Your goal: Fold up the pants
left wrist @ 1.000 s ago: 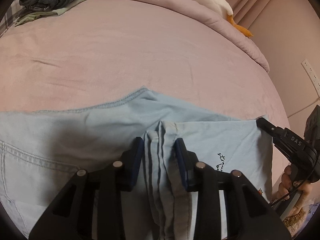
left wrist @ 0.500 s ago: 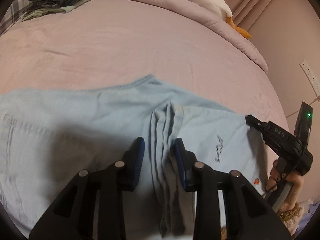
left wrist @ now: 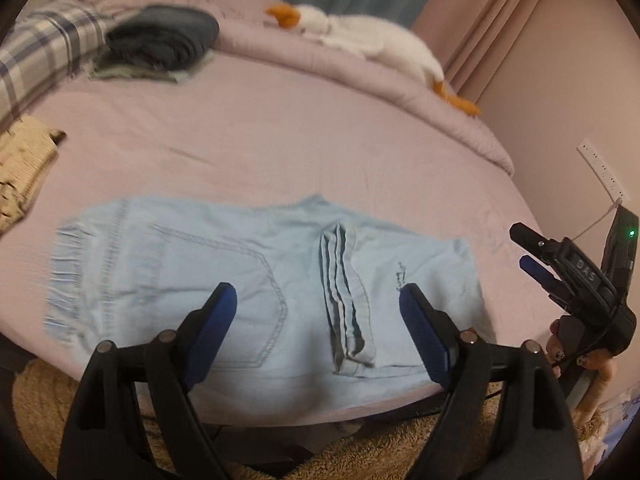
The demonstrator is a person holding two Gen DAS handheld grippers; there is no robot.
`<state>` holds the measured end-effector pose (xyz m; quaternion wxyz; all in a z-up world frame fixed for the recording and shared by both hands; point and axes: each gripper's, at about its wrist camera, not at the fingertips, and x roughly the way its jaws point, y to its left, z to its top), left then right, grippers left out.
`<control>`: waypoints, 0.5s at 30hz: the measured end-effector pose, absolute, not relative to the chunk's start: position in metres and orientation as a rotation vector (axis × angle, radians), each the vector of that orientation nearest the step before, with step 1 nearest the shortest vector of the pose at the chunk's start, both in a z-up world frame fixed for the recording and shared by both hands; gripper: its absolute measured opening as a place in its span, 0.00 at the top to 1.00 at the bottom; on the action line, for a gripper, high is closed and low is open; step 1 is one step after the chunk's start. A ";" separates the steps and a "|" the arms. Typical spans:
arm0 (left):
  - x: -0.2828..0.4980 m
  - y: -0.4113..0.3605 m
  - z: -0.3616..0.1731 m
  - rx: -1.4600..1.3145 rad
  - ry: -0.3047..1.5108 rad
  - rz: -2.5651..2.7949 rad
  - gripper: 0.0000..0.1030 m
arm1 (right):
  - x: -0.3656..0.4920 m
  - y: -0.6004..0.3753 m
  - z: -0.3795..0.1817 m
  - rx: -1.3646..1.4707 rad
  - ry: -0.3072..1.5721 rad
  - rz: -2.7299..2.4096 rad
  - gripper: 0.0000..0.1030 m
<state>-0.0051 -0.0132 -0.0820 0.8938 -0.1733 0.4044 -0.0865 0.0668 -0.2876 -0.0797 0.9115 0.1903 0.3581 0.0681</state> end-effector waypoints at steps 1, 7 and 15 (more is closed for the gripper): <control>-0.009 -0.010 -0.077 -0.362 0.824 -0.174 0.13 | 0.064 -0.282 -0.074 0.375 0.726 0.163 0.14; -0.023 0.012 -0.065 -0.394 0.769 -0.133 0.08 | 0.057 -0.242 -0.038 0.294 0.646 0.302 0.13; -0.042 0.054 -0.089 -0.487 0.785 -0.012 0.08 | 0.048 -0.204 -0.040 0.226 0.555 0.290 0.12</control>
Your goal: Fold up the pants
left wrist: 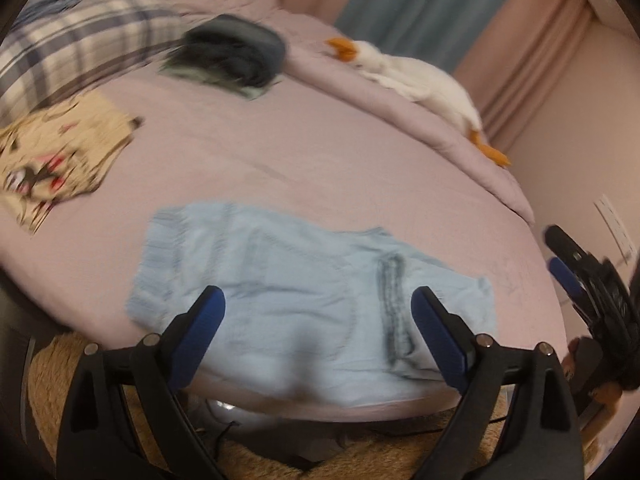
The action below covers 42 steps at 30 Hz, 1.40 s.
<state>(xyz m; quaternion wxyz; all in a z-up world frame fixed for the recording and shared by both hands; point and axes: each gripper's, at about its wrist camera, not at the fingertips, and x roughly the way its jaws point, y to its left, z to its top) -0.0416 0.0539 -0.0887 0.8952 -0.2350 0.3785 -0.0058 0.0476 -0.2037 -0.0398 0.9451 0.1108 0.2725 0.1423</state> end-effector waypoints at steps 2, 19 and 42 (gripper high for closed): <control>-0.046 0.066 -0.100 -0.518 0.805 0.017 0.08 | 0.040 -0.192 -0.047 0.184 0.517 0.287 0.12; -0.050 0.124 -0.159 -0.706 0.906 0.190 0.14 | 0.049 -0.155 -0.085 0.143 0.711 0.374 0.12; -0.040 0.135 -0.174 -0.793 0.898 0.164 0.47 | 0.055 -0.165 -0.106 0.180 0.819 0.405 0.12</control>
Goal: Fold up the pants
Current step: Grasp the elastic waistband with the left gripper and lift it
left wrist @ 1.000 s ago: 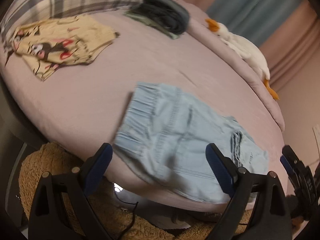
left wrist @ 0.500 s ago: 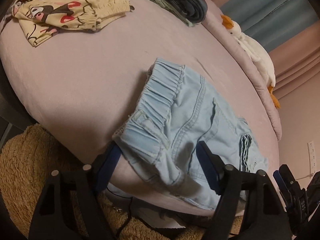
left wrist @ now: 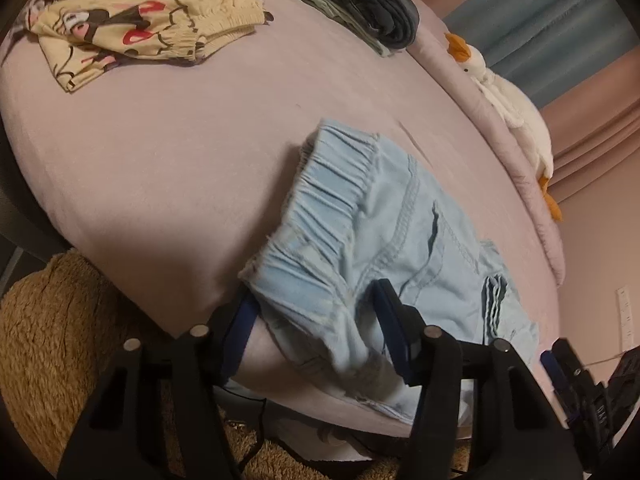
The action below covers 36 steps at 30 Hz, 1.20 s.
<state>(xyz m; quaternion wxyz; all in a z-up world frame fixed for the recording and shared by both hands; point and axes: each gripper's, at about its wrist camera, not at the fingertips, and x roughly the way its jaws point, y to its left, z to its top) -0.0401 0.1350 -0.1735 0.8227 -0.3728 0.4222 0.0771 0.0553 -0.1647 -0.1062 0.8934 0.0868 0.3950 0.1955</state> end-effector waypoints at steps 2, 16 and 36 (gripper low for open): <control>-0.042 0.141 -0.176 -0.844 0.887 0.160 0.51 | 0.055 -0.166 -0.107 0.182 0.820 0.409 0.12; -0.044 0.109 -0.136 -0.672 0.810 0.209 0.69 | 0.058 -0.178 -0.112 0.232 0.834 0.408 0.12; -0.001 -0.054 -0.019 -0.262 0.607 -0.157 0.71 | 0.056 -0.268 -0.110 0.419 0.789 0.290 0.12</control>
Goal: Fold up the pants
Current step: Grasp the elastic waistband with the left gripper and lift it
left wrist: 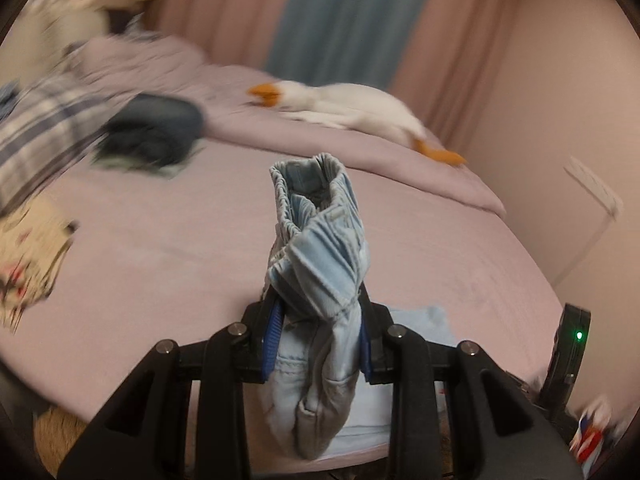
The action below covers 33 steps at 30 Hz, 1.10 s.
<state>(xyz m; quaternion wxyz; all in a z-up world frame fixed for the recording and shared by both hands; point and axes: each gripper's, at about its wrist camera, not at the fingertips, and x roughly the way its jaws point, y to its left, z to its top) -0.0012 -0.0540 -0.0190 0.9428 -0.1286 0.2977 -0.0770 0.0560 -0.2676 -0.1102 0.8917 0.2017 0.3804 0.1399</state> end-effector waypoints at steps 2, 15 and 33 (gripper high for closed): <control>0.005 -0.077 -0.017 -0.236 0.618 -0.226 0.71 | 0.052 -0.284 -0.110 0.443 0.776 0.264 0.12; 0.050 -0.183 -0.058 -0.075 0.776 -0.405 0.71 | 0.039 -0.368 -0.138 0.594 0.784 0.073 0.12; 0.040 -0.175 -0.099 -0.245 0.975 -0.640 0.13 | 0.032 -0.390 -0.142 0.633 0.785 0.053 0.12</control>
